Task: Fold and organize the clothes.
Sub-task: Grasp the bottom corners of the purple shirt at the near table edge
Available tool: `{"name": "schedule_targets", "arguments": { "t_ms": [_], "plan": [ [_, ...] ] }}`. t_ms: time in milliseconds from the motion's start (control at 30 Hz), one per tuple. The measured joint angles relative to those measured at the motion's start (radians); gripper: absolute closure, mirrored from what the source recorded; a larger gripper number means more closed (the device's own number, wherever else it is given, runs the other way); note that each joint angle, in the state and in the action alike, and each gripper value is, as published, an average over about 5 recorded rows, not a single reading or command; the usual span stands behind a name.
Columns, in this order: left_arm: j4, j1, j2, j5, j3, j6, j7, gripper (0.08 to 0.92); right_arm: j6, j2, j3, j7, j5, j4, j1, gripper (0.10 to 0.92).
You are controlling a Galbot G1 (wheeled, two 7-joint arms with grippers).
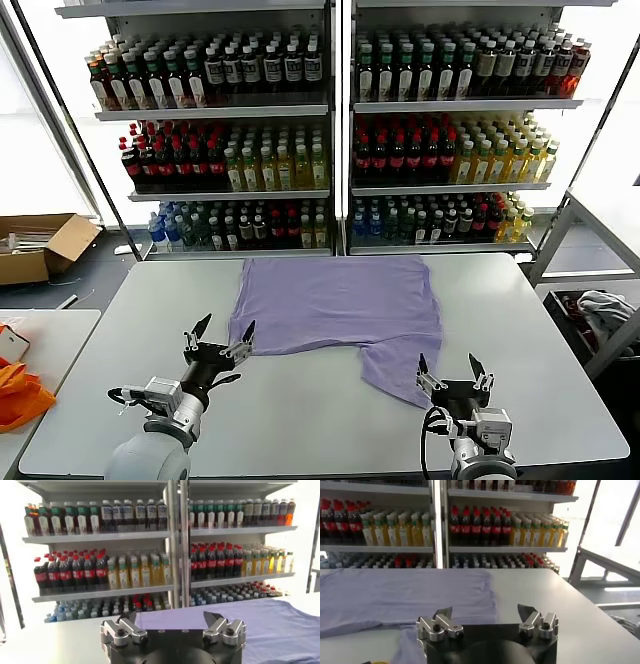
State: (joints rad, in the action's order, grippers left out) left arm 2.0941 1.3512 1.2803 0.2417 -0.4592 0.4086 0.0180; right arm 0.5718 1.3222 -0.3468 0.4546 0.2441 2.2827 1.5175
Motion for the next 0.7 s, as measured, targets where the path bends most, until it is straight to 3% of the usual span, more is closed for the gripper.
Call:
{"name": "schedule_targets", "arguments": {
  "t_ms": [700],
  "plan": [
    [-0.018, -0.027, 0.014, 0.003, 0.03, 0.039, 0.007, 0.177, -0.003, 0.009, 0.022, -0.034, -0.009, -0.066, -0.053, 0.203]
  ]
}}
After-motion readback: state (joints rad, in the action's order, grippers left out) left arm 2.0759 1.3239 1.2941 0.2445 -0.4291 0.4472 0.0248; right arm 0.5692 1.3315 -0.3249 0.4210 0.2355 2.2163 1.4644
